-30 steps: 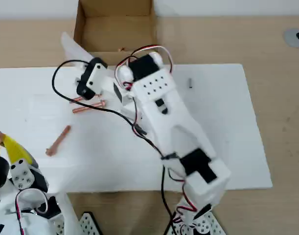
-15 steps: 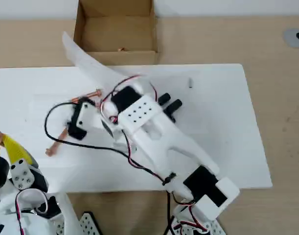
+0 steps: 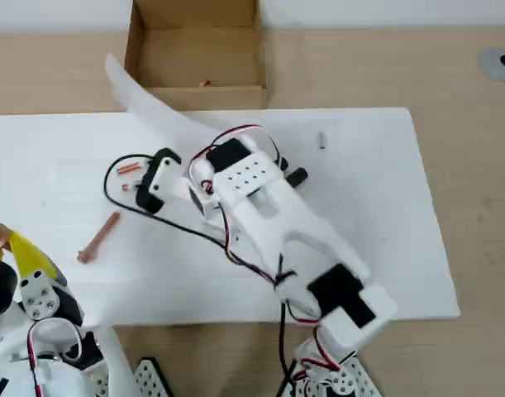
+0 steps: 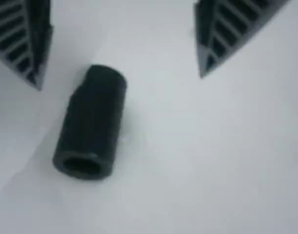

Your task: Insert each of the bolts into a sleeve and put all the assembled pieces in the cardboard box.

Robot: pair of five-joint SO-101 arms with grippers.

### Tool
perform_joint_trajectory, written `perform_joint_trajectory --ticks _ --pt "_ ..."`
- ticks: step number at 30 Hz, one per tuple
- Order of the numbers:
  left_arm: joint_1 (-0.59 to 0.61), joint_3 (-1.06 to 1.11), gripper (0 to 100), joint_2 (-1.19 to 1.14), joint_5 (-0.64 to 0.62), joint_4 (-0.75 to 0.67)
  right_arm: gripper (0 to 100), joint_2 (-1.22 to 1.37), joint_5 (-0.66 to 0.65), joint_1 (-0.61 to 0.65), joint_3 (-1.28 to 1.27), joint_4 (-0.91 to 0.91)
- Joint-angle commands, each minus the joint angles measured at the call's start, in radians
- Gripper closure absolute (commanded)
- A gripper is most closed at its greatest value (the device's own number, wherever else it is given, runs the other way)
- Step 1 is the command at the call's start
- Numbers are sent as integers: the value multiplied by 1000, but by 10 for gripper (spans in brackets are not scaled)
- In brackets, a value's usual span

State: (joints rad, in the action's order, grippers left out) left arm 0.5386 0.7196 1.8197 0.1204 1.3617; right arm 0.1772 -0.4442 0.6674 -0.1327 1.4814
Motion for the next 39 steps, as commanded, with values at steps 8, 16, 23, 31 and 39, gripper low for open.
perform_joint_trajectory --ticks 8,16,23,31,39 --pt "9 -38 995 4 6 -2 751 225 -18 -82 180 -3" --pt "11 -38 995 4 6 -2 753 401 -18 -85 300 107" --pt "12 -40 995 4 6 -2 835 496 -20 -87 423 193" --pt "12 -43 995 4 6 -2 974 504 -9 -90 535 213" --pt "9 -48 995 4 8 -2 988 501 51 -156 819 305"
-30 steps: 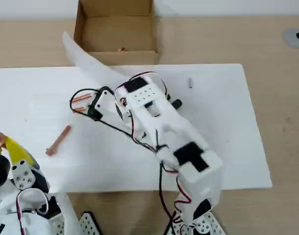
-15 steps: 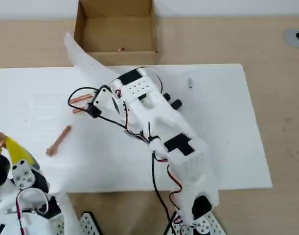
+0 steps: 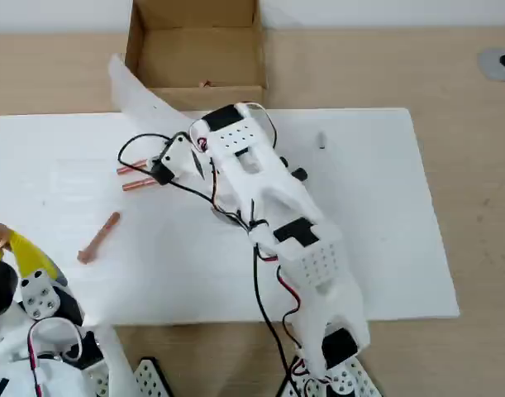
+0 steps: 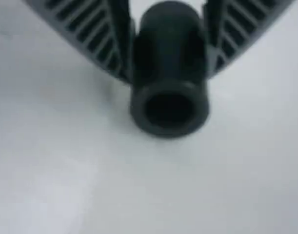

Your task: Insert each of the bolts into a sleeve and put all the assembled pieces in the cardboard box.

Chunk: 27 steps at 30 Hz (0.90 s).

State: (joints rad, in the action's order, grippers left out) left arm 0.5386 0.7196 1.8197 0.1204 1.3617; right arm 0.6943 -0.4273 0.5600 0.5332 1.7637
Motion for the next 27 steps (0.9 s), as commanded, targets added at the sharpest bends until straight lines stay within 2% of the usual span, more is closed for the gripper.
perform_joint_trajectory --ticks 1,7,13,15,20,27 --pt "9 -48 995 4 8 -2 988 -16 46 -64 200 23" --pt "12 -49 995 4 48 -2 988 -117 81 -104 348 25" --pt "8 -49 995 4 38 -11 988 -357 164 -67 351 25" --pt "12 -48 995 4 -2 -35 988 -476 175 -38 349 25" --pt "12 -2 995 2 -104 -133 988 -792 222 39 348 20" --pt "8 213 995 2 -133 -430 988 -1092 218 81 343 23"
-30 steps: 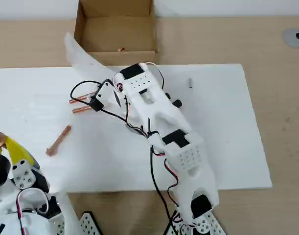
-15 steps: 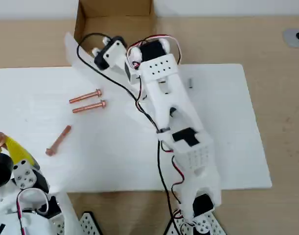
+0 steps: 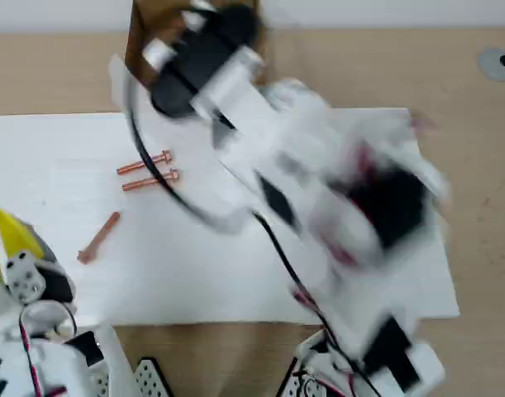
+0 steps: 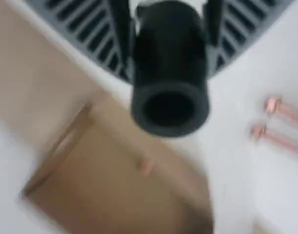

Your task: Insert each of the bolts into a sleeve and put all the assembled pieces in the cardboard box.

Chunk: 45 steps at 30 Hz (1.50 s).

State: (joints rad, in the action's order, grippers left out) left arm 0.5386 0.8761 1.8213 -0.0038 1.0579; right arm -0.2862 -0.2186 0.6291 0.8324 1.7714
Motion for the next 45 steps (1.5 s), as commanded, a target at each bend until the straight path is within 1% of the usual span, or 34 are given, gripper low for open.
perform_joint_trajectory --ticks 1,4,7,9,12,14,18,26,29,32,35,39,41,42,45 --pt "6 81 995 1 -9 -164 988 -133 8 10 36 15" --pt "5 114 995 -1 -9 -249 988 -197 11 10 -81 15" --pt "3 123 995 -2 -9 -304 988 -255 18 18 -302 8" --pt "-9 124 995 -2 -9 -331 988 -288 97 51 -467 -12" --pt "-87 124 995 -2 -8 -336 988 -343 282 97 -702 -83" --pt "-163 124 995 -4 -8 -334 988 -397 334 136 -837 -192" --pt "-270 121 995 -28 -6 -338 988 -553 338 197 -1095 -462" --pt "-287 54 995 -157 -12 -336 988 -923 342 208 -1693 -947" --pt "-287 21 995 -193 -80 -334 988 -1058 342 208 -1894 -1109" --pt "-304 -6 995 -225 -130 -328 988 -1164 344 208 -2046 -1232" --pt "-413 -23 995 -240 -138 -302 988 -1234 344 211 -2135 -1283" --pt "-654 -52 996 -243 -163 -227 988 -1293 344 269 -2193 -1286" --pt "-733 -66 996 -243 -160 -209 988 -1310 344 297 -2219 -1286" --pt "-753 -71 996 -243 -158 -207 988 -1317 344 308 -2233 -1286" --pt "-761 -83 996 -243 -158 -206 988 -1336 344 325 -2265 -1286"
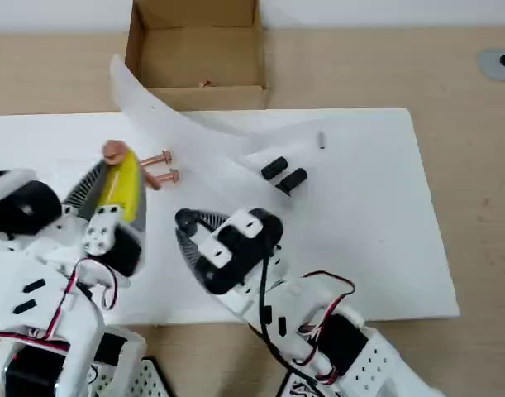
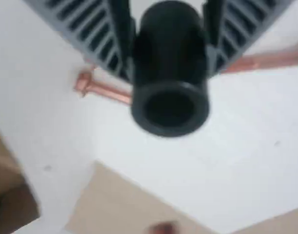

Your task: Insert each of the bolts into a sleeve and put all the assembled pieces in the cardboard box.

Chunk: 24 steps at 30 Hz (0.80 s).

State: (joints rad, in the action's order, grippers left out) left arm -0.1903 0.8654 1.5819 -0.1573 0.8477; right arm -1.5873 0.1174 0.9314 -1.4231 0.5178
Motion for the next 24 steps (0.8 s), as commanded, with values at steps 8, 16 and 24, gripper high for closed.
perform_joint_trajectory --ticks 8,16,24 --pt "-34 -83 996 1 -6 26 988 -61 69 33 -36 -31" --pt "-166 -143 995 2 -8 175 988 -67 69 30 -47 -31" --pt "-218 -160 995 -1 58 184 988 -67 69 30 -59 -29"
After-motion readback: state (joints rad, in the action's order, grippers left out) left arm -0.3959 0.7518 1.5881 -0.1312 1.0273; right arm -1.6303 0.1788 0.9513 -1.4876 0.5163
